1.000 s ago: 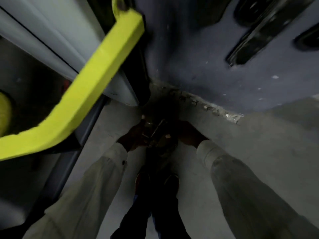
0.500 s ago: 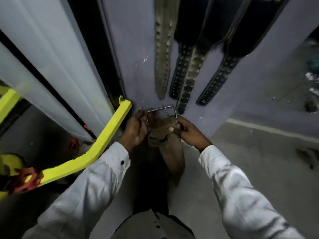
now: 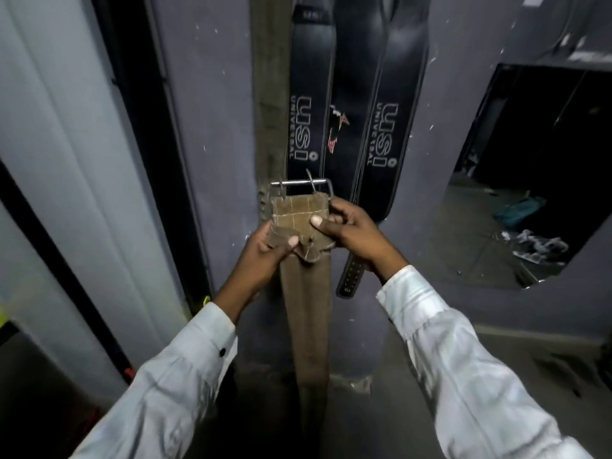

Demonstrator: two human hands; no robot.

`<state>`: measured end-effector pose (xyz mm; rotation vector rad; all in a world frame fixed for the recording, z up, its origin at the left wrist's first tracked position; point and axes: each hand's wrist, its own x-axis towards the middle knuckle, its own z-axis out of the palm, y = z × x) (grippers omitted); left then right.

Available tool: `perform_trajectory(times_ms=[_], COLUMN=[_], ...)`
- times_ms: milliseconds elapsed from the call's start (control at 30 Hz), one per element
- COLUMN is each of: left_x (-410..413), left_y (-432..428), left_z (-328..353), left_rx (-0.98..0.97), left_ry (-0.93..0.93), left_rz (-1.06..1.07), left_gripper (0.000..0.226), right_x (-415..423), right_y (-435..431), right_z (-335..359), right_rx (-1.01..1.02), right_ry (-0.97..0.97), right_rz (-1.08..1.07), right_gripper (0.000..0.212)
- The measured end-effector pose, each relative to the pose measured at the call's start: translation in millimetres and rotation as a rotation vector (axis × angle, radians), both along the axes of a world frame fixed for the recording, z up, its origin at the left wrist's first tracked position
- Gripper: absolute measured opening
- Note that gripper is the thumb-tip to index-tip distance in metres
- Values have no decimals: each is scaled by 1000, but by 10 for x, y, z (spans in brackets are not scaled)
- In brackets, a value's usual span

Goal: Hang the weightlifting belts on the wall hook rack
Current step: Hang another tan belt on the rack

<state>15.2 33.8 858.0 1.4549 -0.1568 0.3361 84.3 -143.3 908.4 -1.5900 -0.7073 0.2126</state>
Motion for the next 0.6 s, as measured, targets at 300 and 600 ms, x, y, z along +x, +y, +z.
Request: perform_trajectory(times_ms=[300,600], left_x=[247,500], left_y=[-34,-27], left_z=[1279,1560], left_rx=[-47,-205], left_ry=[-273,-257], left_rz=[61,146], left_gripper=[39,19], right_x=[20,83], right_y=[44,276], right_z=[724,1190], right_rx=[175,58], right_ry=[-258,-398], right_rz=[-197,-377], right_gripper=[51,26])
